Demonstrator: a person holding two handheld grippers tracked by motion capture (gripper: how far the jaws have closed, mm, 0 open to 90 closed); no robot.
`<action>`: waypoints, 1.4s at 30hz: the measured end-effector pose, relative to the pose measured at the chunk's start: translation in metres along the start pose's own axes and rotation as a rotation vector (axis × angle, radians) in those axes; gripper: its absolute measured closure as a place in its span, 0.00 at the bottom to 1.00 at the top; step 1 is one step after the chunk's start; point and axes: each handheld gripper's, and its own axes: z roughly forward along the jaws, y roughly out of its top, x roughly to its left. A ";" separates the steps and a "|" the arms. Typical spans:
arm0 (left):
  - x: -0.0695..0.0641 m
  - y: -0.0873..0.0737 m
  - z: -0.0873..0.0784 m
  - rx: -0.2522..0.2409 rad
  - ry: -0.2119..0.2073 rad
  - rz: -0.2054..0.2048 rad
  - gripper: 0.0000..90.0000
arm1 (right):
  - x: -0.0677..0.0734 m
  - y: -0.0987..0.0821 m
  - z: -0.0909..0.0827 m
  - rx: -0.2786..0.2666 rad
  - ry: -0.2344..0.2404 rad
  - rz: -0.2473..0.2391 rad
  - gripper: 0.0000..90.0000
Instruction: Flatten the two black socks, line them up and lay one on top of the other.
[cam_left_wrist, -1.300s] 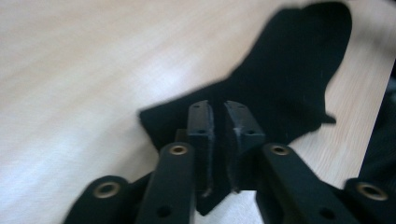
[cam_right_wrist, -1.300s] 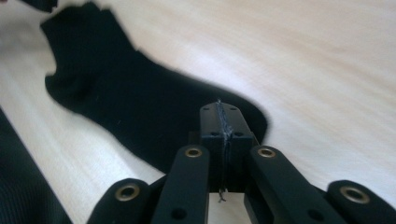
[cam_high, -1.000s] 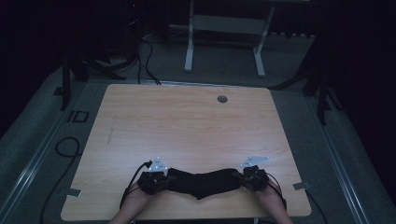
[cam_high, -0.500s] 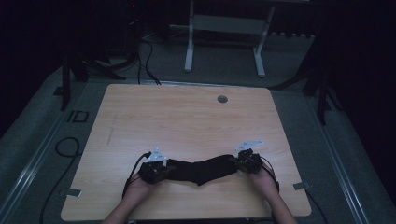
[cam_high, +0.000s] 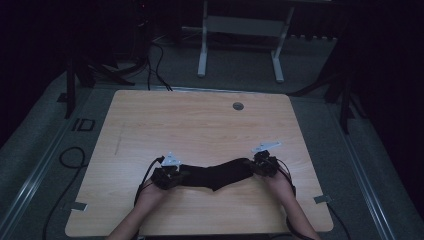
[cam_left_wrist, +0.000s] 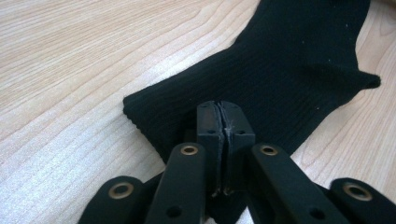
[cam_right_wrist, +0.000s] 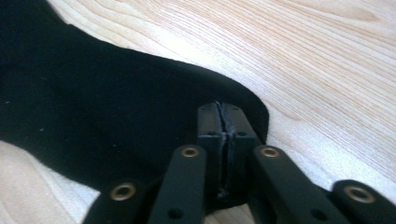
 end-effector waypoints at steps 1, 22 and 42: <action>-0.001 0.001 -0.001 0.000 0.004 0.003 0.85 | 0.001 0.001 -0.001 0.000 0.005 -0.002 0.89; 0.000 -0.013 -0.041 -0.170 0.092 0.031 0.15 | -0.001 -0.013 -0.038 -0.188 0.016 0.005 0.14; 0.020 -0.057 -0.080 -0.206 0.170 0.060 0.12 | -0.022 -0.067 -0.058 -0.182 -0.040 0.029 0.14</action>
